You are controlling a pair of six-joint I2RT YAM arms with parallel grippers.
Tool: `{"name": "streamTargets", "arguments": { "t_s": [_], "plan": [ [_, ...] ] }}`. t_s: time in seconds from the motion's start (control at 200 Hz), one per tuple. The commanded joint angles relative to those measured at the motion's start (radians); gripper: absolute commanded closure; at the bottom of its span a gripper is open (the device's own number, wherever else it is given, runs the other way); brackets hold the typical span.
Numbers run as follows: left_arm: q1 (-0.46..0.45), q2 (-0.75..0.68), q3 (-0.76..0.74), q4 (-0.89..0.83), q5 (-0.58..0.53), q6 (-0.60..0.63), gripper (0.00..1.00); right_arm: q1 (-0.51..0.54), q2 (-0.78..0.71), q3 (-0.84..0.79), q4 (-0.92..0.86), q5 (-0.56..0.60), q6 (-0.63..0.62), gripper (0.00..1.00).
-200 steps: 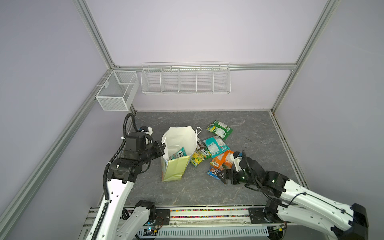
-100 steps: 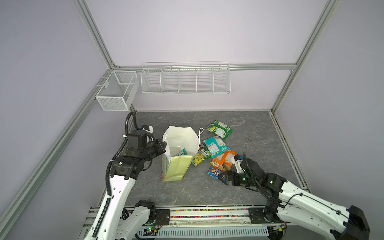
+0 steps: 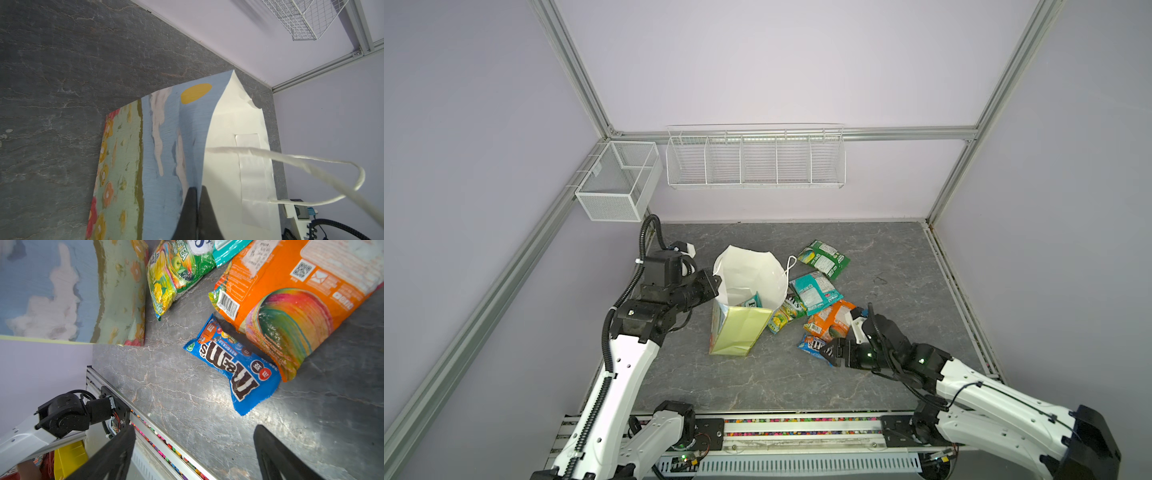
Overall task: Place the snacks into the paper bag
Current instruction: 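Withdraw the right gripper from the paper bag toward the blue M&M's bag, then lower the right gripper onto the blue M&M's bag and close on it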
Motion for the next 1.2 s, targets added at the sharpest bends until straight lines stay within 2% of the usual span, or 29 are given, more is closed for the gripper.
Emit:
{"name": "streamTargets", "arguments": {
  "t_s": [0.0, 0.24, 0.605, 0.86, 1.195],
  "plan": [
    [-0.003, 0.004, 0.044, 0.053, 0.008, 0.019, 1.00, -0.027, 0.045, -0.017, 0.065, -0.051, 0.006, 0.08],
    [-0.003, 0.004, 0.042, 0.074, 0.020, 0.011, 1.00, -0.033, 0.165, 0.009, 0.091, -0.088, -0.009, 0.06],
    [-0.003, -0.001, 0.027, 0.087, 0.027, 0.007, 1.00, -0.049, 0.182, -0.016, 0.101, -0.074, 0.001, 0.05],
    [-0.003, -0.008, -0.003, 0.116, 0.046, -0.002, 1.00, -0.072, 0.135, -0.068, 0.067, -0.043, 0.042, 0.05],
    [-0.003, -0.016, -0.028, 0.137, 0.056, 0.006, 1.00, -0.073, 0.169, -0.101, 0.125, -0.040, 0.089, 0.04]
  ]
}}
